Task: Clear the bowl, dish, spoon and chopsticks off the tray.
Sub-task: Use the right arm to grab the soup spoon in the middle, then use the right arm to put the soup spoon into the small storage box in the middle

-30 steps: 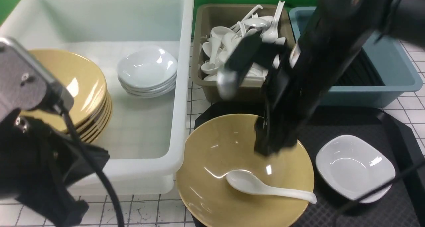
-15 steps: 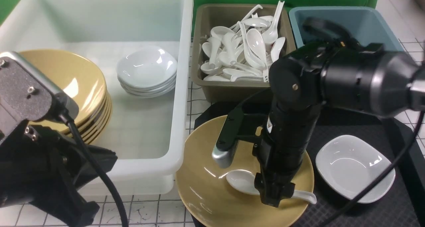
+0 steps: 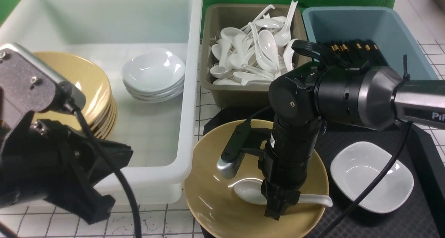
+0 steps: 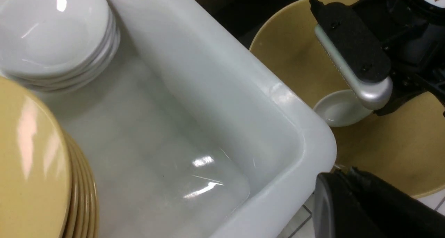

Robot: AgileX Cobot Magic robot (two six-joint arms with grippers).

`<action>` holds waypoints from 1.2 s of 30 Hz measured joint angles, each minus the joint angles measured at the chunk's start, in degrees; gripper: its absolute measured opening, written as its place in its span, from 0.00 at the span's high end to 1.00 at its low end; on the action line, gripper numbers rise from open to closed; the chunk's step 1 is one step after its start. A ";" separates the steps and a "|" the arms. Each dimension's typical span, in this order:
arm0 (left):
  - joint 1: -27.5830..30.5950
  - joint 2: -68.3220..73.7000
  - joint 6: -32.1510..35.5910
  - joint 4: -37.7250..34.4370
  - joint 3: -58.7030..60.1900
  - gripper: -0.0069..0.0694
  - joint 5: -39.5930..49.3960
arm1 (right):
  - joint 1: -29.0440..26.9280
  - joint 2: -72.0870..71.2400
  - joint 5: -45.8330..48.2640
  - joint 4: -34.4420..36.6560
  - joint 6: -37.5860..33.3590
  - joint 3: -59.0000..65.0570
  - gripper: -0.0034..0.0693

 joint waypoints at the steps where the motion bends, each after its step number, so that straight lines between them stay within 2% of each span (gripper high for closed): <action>1: 0.00 0.42 0.00 -0.16 0.00 0.93 -0.82 | 0.00 0.27 0.70 -0.01 0.14 -0.64 0.60; 6: 0.00 4.50 -0.93 -1.33 0.00 0.93 -6.69 | -0.21 -0.26 5.92 -3.54 2.06 -8.51 0.60; 12: 0.00 10.63 -2.97 -1.32 -0.68 0.93 -12.85 | -4.01 -1.77 5.00 -8.07 6.24 -20.32 0.60; 18: 0.00 17.85 -3.09 -0.59 -13.67 0.93 -13.59 | -9.90 -0.40 -9.22 -8.59 15.35 -27.15 0.60; 23: 0.00 26.14 -3.20 0.81 -27.25 0.93 -6.16 | -14.15 4.15 -24.34 -8.79 20.93 -27.74 0.60; 28: 0.00 32.04 -2.72 1.09 -31.63 0.93 -0.71 | -16.14 8.43 -33.28 -8.79 23.12 -27.74 0.60; 30: 0.00 34.55 -2.52 1.33 -31.72 0.93 0.97 | -16.90 9.90 -34.87 -8.79 25.20 -27.74 0.54; 33: 0.00 36.50 -2.37 1.53 -31.72 0.93 2.53 | -17.22 10.04 -33.38 -8.79 26.97 -27.93 0.38; 36: 0.00 37.13 -2.37 1.53 -31.92 0.93 3.00 | -17.40 9.09 -26.21 -8.79 27.89 -31.30 0.23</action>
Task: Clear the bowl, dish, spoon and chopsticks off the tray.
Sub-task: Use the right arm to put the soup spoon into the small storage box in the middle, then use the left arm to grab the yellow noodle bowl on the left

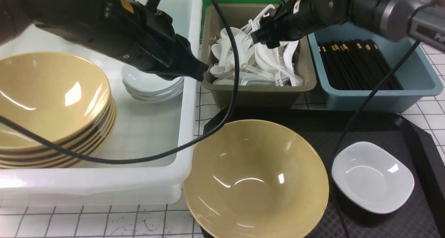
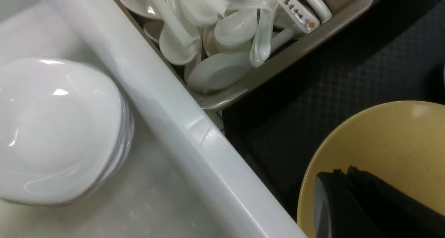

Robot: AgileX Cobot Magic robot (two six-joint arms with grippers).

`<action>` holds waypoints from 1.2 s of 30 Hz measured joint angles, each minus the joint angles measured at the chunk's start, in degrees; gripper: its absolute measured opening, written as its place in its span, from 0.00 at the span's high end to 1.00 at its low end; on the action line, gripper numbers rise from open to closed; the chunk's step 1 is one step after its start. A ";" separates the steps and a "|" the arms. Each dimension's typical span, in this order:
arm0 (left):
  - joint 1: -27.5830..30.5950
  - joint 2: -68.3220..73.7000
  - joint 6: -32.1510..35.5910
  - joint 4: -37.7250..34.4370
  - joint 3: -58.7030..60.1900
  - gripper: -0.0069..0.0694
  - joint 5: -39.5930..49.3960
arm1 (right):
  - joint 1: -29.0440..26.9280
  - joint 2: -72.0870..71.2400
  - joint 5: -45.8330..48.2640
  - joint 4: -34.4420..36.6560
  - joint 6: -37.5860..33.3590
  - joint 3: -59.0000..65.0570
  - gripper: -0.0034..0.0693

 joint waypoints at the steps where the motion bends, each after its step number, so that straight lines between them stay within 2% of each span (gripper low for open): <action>1: 0.00 0.12 0.00 0.00 -0.76 0.92 0.73 | -0.07 -0.74 4.29 0.00 -0.92 -1.78 0.20; 3: 0.00 0.50 0.02 0.00 -2.21 0.92 2.64 | -0.07 -1.88 9.27 0.06 -3.09 -4.94 0.19; 6: 0.00 1.74 0.07 -0.08 -6.11 0.89 7.03 | -0.07 -4.47 17.00 0.45 -6.46 -9.12 0.24; 11: -0.58 8.81 2.65 -2.95 -15.27 0.76 20.00 | -0.07 -10.23 32.08 4.50 -16.20 -12.85 0.54; 14: -3.04 14.72 5.62 -2.88 -18.75 0.63 23.71 | -0.07 -12.38 34.35 7.04 -18.39 -10.34 0.73; 15: -3.24 15.14 5.81 -2.88 -18.93 0.63 23.71 | -0.07 -12.57 34.41 7.13 -18.52 -10.34 0.75; 16: -4.77 17.94 7.10 -2.26 -20.12 0.55 24.18 | 0.17 -14.02 34.78 7.61 -19.20 -7.63 0.83; 18: -7.31 22.37 8.49 0.37 -21.90 0.46 23.55 | 1.18 -17.50 34.88 7.77 -19.32 -3.24 0.90; 22: -10.57 27.99 8.38 7.00 -24.95 0.35 21.40 | 3.49 -24.44 35.03 8.41 -20.33 4.35 0.90; 27: -11.13 32.42 6.58 11.22 -26.49 0.32 19.17 | 4.59 -31.20 35.29 8.47 -20.88 11.32 0.90; 32: -11.13 35.66 6.25 12.39 -26.49 0.32 18.15 | 4.59 -34.44 35.29 8.36 -20.88 15.50 0.90; 36: -11.13 37.93 5.10 10.31 -26.53 0.34 19.67 | 4.59 -35.24 35.31 8.36 -21.12 17.48 0.90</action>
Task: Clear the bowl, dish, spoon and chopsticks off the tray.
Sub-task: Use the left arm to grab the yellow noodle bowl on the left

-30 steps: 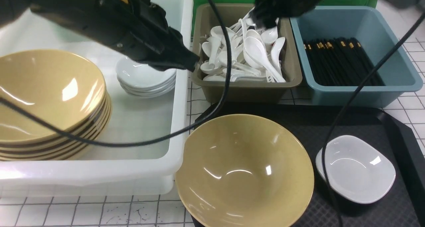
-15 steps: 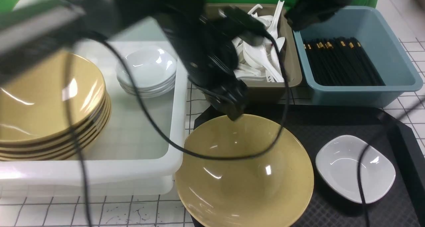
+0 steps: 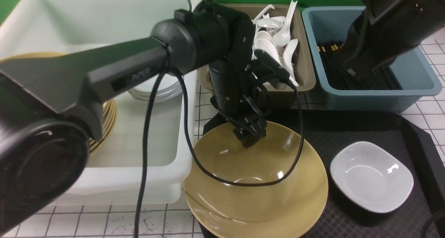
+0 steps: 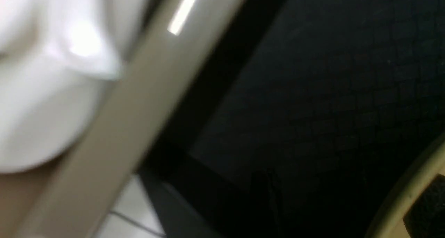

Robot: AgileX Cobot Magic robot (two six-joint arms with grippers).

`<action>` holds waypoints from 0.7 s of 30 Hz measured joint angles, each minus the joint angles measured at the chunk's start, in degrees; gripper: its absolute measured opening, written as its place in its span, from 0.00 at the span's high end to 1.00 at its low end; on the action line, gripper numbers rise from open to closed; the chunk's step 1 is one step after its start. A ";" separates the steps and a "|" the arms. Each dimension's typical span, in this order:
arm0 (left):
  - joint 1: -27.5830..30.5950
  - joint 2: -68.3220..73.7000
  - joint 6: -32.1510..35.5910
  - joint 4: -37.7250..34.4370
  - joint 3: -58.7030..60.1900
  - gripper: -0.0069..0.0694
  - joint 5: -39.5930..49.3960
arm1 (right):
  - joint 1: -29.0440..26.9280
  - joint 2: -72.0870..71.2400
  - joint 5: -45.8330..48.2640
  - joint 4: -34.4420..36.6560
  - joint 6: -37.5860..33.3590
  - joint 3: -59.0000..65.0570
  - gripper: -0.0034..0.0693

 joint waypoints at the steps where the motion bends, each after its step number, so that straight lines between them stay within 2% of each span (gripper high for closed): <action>1: 0.00 0.41 -0.12 -0.64 0.00 0.35 0.57 | 0.00 0.00 0.00 0.00 -0.29 0.23 0.90; 4: 0.00 1.53 -0.56 -2.47 0.00 0.44 3.10 | 0.00 0.00 0.00 0.00 -0.90 0.59 0.90; 10: 0.12 -0.38 -2.30 -6.45 -0.48 0.78 7.73 | 0.00 0.00 -0.05 0.12 -1.08 0.59 0.90; 11: 0.12 -0.38 -2.30 -6.45 -0.48 0.78 7.73 | 0.00 0.00 -0.05 0.12 -1.08 0.59 0.90; 12: 0.01 -2.22 -2.98 -7.09 -0.48 0.84 7.84 | 0.00 -0.13 -0.11 0.11 -1.08 0.51 0.90; 15: -0.26 -5.56 -4.30 -5.54 -0.53 0.90 6.80 | 0.09 -0.46 -0.12 0.31 -1.08 -0.96 0.90; 18: 0.57 -9.89 -5.42 -3.82 -0.53 0.90 6.14 | 1.43 -0.87 0.01 0.31 -1.08 -4.57 0.90; 21: 4.38 -15.86 -7.77 -6.15 -0.53 0.90 6.73 | 5.09 -1.14 0.01 0.31 -1.08 -9.42 0.90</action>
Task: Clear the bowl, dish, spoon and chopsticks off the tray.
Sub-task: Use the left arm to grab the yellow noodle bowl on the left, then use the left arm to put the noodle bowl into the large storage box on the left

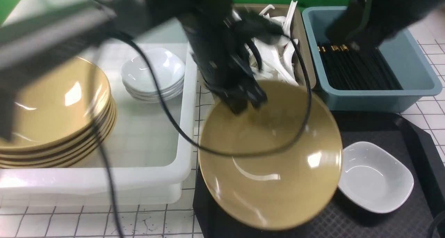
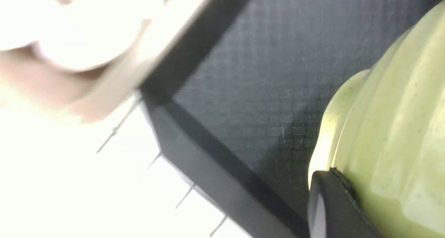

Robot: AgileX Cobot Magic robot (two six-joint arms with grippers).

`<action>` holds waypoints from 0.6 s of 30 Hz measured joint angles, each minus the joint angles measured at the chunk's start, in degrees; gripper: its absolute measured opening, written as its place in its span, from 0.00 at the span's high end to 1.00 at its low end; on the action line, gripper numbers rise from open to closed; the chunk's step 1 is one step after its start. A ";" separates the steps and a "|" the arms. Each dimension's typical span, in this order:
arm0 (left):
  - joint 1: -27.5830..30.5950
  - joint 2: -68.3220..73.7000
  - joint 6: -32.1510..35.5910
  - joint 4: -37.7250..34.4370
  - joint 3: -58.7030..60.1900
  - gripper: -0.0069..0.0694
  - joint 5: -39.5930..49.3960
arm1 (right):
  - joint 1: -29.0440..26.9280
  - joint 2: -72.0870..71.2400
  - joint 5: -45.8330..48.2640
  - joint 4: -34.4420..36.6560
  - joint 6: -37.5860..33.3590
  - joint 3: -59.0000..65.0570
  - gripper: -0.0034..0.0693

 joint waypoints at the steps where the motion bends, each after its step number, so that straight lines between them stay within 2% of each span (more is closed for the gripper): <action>1: 1.72 -1.74 -0.73 -1.28 0.00 0.90 0.15 | 1.49 -0.05 0.00 0.00 -0.07 -1.21 0.90; 5: 9.14 -7.46 -1.91 -5.60 0.30 0.90 0.54 | 6.58 -0.20 0.00 0.27 -1.17 -3.91 0.90; 8: 17.52 -13.75 -2.48 -9.16 2.96 0.90 0.46 | 10.55 -0.38 -0.29 0.45 -1.83 -4.81 0.90; 9: 22.20 -17.35 -2.48 -10.02 4.99 0.90 0.54 | 12.11 -0.38 -0.58 0.45 -2.56 -4.93 0.90; 11: 27.91 -22.12 -2.53 -10.52 7.72 0.90 0.64 | 13.54 -0.38 -0.64 0.53 -3.18 -4.93 0.90; 18: 53.56 -33.41 -6.29 -10.33 20.34 0.90 -1.10 | 14.29 0.04 -1.66 0.64 -4.88 -4.93 0.89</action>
